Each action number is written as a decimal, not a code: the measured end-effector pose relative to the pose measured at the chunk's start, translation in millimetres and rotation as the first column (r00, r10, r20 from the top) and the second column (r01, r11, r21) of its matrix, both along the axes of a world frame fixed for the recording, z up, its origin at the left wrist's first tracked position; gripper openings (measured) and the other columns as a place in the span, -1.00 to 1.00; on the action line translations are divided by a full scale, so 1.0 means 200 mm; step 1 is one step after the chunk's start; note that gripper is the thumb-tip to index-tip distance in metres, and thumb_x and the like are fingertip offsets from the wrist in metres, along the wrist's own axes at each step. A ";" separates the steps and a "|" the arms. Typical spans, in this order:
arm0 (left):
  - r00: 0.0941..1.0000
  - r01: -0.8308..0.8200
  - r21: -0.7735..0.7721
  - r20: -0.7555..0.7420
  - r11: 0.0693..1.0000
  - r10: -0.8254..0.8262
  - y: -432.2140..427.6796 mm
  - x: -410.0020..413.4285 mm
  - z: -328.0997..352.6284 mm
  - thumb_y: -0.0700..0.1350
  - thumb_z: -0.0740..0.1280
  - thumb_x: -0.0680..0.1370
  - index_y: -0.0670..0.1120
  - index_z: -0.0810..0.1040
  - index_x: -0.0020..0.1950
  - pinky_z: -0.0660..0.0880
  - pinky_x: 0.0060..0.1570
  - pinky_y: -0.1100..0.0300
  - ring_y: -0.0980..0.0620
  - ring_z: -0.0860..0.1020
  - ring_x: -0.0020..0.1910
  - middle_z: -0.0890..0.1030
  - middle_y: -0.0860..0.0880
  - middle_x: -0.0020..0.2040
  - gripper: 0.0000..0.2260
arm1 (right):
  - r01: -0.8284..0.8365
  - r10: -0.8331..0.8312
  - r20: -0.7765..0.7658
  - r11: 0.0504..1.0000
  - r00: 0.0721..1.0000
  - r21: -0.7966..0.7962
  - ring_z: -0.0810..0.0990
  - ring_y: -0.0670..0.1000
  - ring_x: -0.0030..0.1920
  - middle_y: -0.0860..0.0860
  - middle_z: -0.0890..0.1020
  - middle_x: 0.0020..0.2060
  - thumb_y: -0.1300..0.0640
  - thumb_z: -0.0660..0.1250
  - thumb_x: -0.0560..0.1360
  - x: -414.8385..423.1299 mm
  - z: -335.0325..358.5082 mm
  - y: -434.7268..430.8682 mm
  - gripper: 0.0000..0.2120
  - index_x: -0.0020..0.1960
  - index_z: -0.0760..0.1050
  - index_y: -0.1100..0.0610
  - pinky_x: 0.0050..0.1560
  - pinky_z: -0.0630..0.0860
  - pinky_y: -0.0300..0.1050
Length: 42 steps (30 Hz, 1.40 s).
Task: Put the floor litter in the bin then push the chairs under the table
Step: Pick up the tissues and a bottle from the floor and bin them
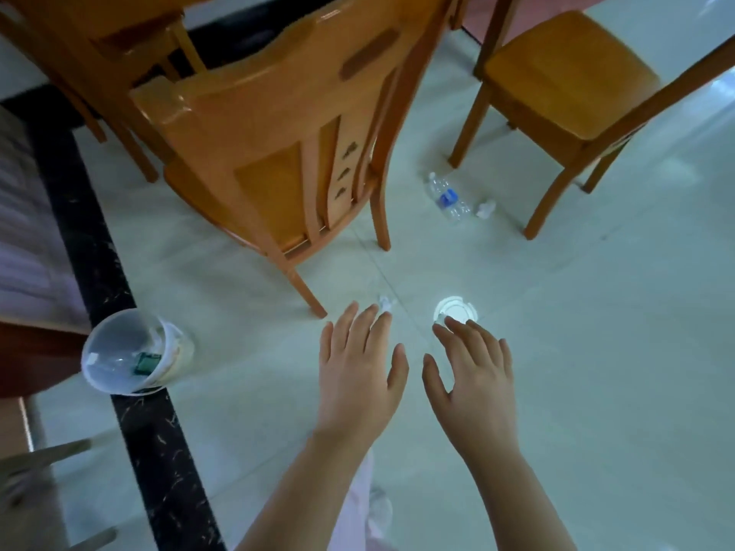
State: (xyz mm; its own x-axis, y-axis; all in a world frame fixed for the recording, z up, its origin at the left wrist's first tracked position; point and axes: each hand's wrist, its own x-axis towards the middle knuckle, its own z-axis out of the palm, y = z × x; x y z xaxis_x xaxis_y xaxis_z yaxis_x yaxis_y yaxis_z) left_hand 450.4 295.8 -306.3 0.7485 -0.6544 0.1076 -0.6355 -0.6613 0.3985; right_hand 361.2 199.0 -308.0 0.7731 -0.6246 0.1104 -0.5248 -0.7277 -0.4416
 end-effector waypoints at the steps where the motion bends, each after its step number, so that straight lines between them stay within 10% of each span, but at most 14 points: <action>1: 1.000 0.001 0.005 -0.001 1.000 -0.001 -0.06 0.02 -0.03 -0.19 0.46 0.38 -0.23 0.56 0.13 0.42 0.12 -0.21 -0.22 0.52 0.19 0.61 -0.19 0.13 -0.65 | -0.003 0.003 -0.006 1.000 1.000 0.015 0.52 0.22 0.16 0.14 0.61 0.09 0.04 0.15 0.45 0.02 -0.02 -0.06 -0.63 0.10 0.54 0.22 0.15 0.41 0.24; 13: 0.999 0.037 0.089 -0.033 0.995 -0.035 -0.66 0.32 -0.57 -0.23 0.50 0.31 -0.25 0.58 0.10 0.46 0.05 -0.20 -0.24 0.56 0.12 0.63 -0.21 0.07 -0.62 | 0.024 -0.020 -0.045 0.997 0.999 0.072 0.54 0.23 0.12 0.16 0.62 0.07 0.21 0.44 0.36 0.29 -0.49 -0.75 -0.69 0.09 0.55 0.23 0.15 0.42 0.26; 42: 0.981 0.194 0.292 -0.050 0.937 -0.187 -0.89 0.58 -2.93 -0.23 0.50 0.33 -0.28 0.56 0.11 0.49 0.07 -0.17 -0.25 0.56 0.10 0.60 -0.26 0.08 -0.62 | -0.167 0.234 -0.186 0.933 0.954 0.318 0.52 0.15 0.11 0.05 0.60 0.09 0.14 0.48 0.32 0.12 -2.98 -1.34 -0.62 0.12 0.55 0.14 0.12 0.38 -0.02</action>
State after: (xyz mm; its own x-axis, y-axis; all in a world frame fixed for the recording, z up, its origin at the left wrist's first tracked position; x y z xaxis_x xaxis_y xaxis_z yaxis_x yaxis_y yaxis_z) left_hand 566.6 117.1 -892.2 0.6066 -0.7850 -0.1258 -0.7545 -0.6183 0.2200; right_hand 384.8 -68.1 -904.0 0.8692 -0.4323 -0.2399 -0.4892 -0.6817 -0.5440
